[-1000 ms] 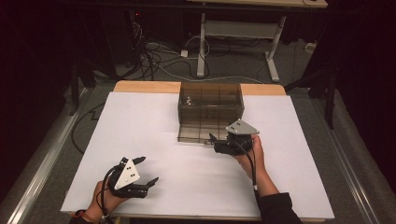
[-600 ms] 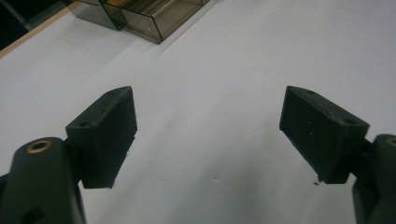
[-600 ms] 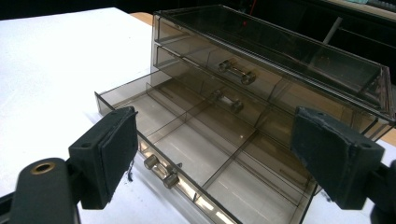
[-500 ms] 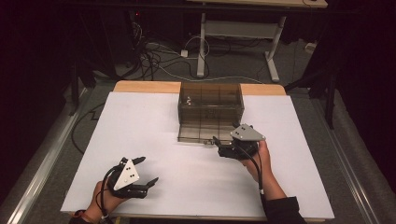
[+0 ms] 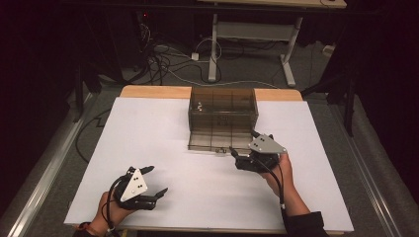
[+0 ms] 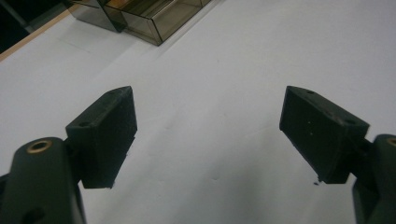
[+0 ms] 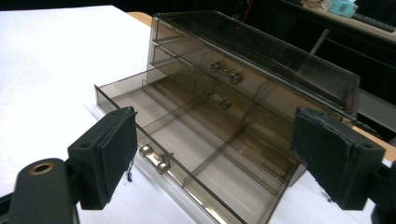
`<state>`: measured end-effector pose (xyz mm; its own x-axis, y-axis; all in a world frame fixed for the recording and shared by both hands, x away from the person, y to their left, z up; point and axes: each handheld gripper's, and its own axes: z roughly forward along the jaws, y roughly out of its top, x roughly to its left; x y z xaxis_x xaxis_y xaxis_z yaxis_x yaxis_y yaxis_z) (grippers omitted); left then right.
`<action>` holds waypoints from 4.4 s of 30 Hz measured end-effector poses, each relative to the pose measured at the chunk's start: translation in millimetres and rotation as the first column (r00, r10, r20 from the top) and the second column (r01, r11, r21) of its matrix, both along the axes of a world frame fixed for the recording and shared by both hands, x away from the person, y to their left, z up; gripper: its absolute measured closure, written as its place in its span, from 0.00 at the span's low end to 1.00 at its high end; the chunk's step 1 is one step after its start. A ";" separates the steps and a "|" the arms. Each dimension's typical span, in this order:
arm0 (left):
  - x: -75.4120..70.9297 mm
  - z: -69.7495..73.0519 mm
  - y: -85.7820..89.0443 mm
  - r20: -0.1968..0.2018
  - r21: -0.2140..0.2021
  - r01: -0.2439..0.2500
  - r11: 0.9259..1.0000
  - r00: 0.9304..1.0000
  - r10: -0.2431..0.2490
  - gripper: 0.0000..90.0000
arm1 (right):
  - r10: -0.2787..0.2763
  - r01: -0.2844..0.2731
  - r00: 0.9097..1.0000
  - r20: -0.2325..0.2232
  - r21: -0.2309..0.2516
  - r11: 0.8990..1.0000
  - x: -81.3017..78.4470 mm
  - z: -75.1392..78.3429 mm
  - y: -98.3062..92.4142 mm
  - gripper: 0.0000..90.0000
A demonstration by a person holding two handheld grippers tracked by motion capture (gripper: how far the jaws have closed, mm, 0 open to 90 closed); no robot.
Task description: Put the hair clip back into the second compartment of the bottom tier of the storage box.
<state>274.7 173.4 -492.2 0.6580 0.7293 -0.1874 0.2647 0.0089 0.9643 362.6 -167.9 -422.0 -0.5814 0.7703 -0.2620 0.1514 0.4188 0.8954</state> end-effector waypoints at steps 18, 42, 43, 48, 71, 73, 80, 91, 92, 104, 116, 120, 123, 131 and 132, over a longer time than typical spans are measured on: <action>-0.7 0.1 -0.8 0.007 0.005 0.002 1.000 1.000 -0.002 0.20 | -0.030 0.031 0.999 0.043 -0.027 0.999 -15.3 3.3 -15.5 0.18; -0.6 -1.2 -1.9 0.004 0.013 0.005 1.000 1.000 -0.005 0.20 | -0.020 0.024 0.998 0.054 -0.078 0.997 -37.9 3.7 -34.4 0.19; -0.5 -1.3 -2.0 0.004 0.014 0.005 1.000 1.000 -0.005 0.20 | -0.019 0.024 0.998 0.054 -0.080 0.996 -38.7 3.5 -35.4 0.19; -0.4 -1.5 -2.1 0.003 0.014 0.005 1.000 1.000 -0.005 0.20 | -0.020 0.026 0.998 0.057 -0.101 0.995 -42.1 1.0 -40.0 0.19; -1.0 -2.3 -2.9 0.004 0.023 0.008 1.000 1.000 -0.008 0.20 | -0.029 0.034 0.999 0.034 -0.151 0.988 -56.2 -9.6 -61.4 0.19; -0.9 -2.2 -2.8 0.005 0.024 0.008 1.000 1.000 -0.008 0.20 | -0.031 0.036 0.999 0.034 -0.153 0.988 -57.4 -10.2 -63.6 0.19; -1.1 -2.4 -3.0 0.005 0.026 0.009 1.000 1.000 -0.010 0.20 | -0.031 0.035 0.999 0.029 -0.167 0.985 -61.6 -13.9 -68.4 0.19; -1.3 -2.2 -2.9 0.007 0.026 0.012 1.000 1.000 -0.012 0.20 | -0.029 0.032 0.999 0.016 -0.183 0.983 -67.7 -19.2 -73.9 0.19; -1.4 -2.2 -2.9 0.006 0.026 0.013 1.000 1.000 -0.013 0.20 | -0.029 0.032 0.999 0.015 -0.183 0.983 -68.2 -19.5 -74.6 0.19; -1.5 -2.6 -3.5 0.009 0.031 0.017 0.999 1.000 -0.017 0.20 | -0.038 0.036 0.999 -0.006 -0.194 0.980 -73.8 -27.0 -83.8 0.19; -1.3 -2.3 -3.2 0.007 0.026 0.018 1.000 1.000 -0.019 0.20 | -0.061 0.057 0.998 -0.018 -0.183 0.981 -80.3 -31.4 -98.9 0.19; -1.1 -2.8 -3.4 0.008 0.031 0.019 0.999 1.000 -0.019 0.20 | -0.065 0.060 0.998 -0.018 -0.183 0.981 -82.5 -33.6 -103.9 0.19; -1.1 -2.9 -3.6 0.010 0.033 0.020 0.999 1.000 -0.020 0.20 | -0.067 0.061 0.998 -0.024 -0.184 0.981 -83.9 -36.1 -107.1 0.19; -1.2 -3.0 -2.7 0.012 0.035 0.022 0.999 1.000 -0.023 0.20 | -0.082 0.074 0.996 -0.036 -0.186 0.980 -88.1 -44.3 -118.0 0.19; -1.1 -2.9 -2.7 0.012 0.035 0.023 0.999 1.000 -0.023 0.20 | -0.085 0.077 0.996 -0.038 -0.186 0.980 -88.6 -45.8 -119.6 0.19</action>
<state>273.5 170.7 -495.1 0.6769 0.7197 -0.1543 0.2529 -0.0305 0.9670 273.9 -287.5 -467.7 -0.5336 0.7563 -0.3784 0.2306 0.5606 0.7953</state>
